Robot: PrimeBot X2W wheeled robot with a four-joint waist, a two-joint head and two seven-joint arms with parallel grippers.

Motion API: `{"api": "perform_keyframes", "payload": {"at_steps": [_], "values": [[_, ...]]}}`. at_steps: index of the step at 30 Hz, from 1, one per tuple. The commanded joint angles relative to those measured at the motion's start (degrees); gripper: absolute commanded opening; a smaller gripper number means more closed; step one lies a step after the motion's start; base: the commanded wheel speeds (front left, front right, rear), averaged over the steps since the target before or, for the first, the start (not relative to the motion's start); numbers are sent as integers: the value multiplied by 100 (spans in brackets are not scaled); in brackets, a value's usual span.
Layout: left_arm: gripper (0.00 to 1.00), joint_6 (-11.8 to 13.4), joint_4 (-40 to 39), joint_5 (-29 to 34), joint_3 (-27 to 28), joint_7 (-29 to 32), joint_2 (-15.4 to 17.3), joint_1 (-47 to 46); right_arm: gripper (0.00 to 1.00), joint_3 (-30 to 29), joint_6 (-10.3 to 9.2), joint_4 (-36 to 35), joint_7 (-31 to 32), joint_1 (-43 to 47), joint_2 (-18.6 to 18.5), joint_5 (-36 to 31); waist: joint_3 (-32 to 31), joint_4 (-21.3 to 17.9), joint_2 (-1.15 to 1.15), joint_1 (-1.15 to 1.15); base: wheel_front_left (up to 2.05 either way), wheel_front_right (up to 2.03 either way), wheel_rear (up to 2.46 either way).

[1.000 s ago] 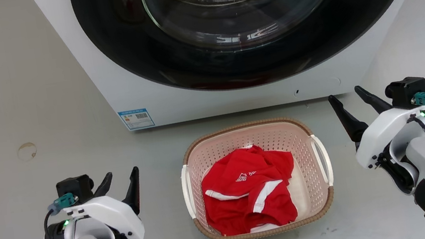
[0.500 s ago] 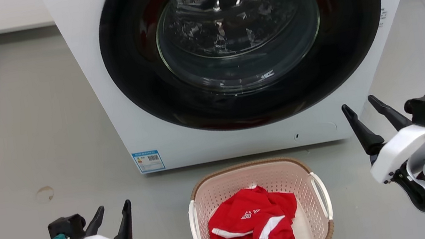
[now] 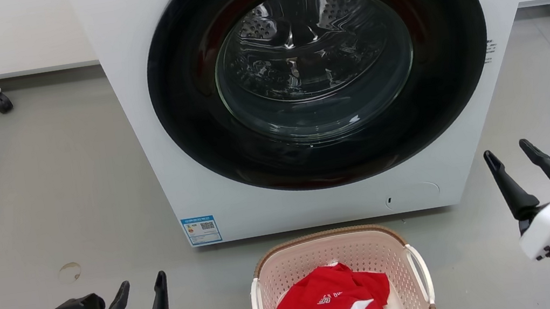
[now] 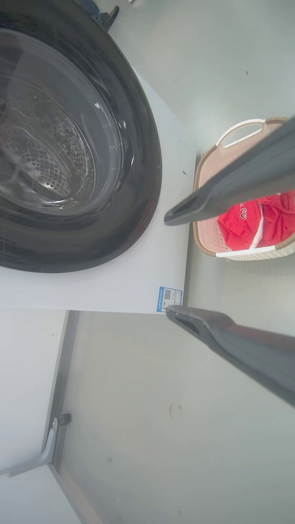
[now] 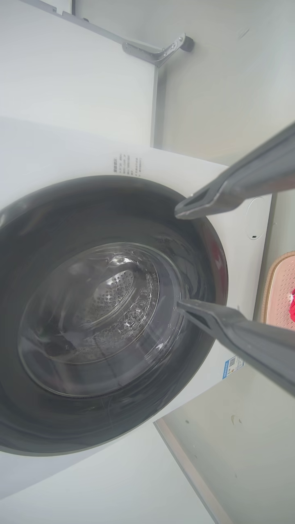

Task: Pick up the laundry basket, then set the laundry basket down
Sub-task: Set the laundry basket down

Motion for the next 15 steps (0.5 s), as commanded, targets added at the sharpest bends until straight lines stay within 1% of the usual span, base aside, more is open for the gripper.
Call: {"api": "perform_keyframes", "payload": {"at_steps": [1,5,9,10,11,12,13,15], "values": [[100,210,-514,-66,292,84,241,8,100,-69,-16,-224,-78,94,-155,-118,-24,7,0,0,0,0,0],[100,666,-1440,-85,385,398,472,397,100,-261,-16,-430,-78,370,-187,-228,-72,4,0,0,0,0,0],[100,1071,-2300,-106,490,634,659,764,100,-455,-16,-558,-78,596,-219,-297,-109,12,0,0,0,0,0],[100,1157,-2492,-116,529,664,699,851,100,-497,-16,-605,-78,637,-226,-314,-110,11,0,0,0,0,0],[100,1157,-2492,-116,529,664,699,851,100,-497,-16,-605,-78,637,-226,-314,-110,11,0,0,0,0,0],[100,1240,-2666,-98,553,694,755,935,100,-531,-16,-656,-78,674,-234,-332,-107,7,0,0,0,0,0],[100,1392,-3005,-106,628,697,803,1106,100,-616,-16,-765,-78,747,-252,-365,-96,10,0,0,0,0,0],[100,1528,-3282,-60,680,677,871,1265,100,-722,-16,-887,-78,835,-254,-388,-85,26,0,0,0,0,0]]}}
